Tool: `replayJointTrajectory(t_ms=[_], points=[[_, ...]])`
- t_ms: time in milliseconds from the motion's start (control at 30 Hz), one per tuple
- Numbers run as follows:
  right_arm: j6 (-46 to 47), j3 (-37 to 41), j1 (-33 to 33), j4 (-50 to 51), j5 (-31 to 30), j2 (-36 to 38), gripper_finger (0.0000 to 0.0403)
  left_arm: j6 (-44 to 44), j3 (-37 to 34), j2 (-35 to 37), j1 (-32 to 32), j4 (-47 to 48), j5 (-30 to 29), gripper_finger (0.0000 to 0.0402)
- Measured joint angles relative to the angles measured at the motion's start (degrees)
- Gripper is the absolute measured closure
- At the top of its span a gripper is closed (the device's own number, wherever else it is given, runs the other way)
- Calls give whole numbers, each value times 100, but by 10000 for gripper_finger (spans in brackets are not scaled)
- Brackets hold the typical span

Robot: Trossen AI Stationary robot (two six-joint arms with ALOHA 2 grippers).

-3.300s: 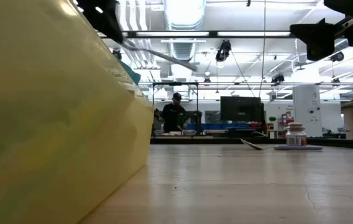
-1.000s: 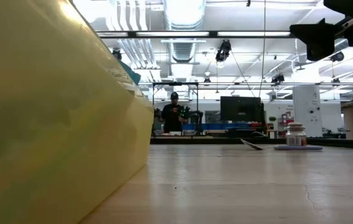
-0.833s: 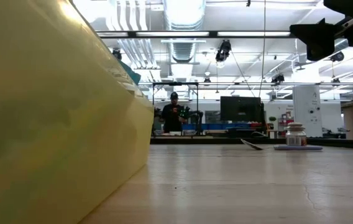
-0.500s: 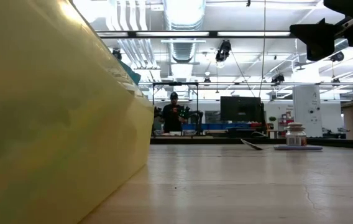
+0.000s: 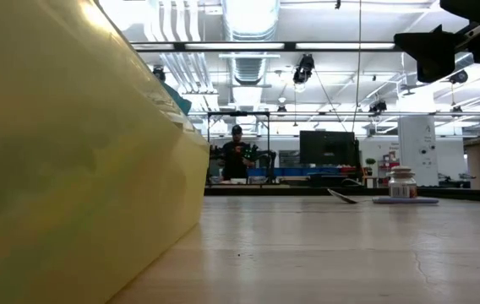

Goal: Pick & Place Food Item
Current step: Put the patterned blue spoon into the gray bin

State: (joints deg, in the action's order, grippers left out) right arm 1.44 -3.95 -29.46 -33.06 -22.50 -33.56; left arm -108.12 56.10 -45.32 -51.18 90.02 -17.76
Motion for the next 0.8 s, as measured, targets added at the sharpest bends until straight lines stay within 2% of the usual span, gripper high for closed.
replayJointTrajectory(t_ms=[200, 500, 800], points=[[1, 0, 0, 0, 0, 0, 64, -1141, -31, 0, -4, 4, 238, 391], [1, 0, -1, 0, 0, 0, 64, -1346, 124, 0, -4, 2, 241, 391], [1, 0, 0, 1, 0, -2, 64, -1958, -363, -17, -4, -2, 234, 391]])
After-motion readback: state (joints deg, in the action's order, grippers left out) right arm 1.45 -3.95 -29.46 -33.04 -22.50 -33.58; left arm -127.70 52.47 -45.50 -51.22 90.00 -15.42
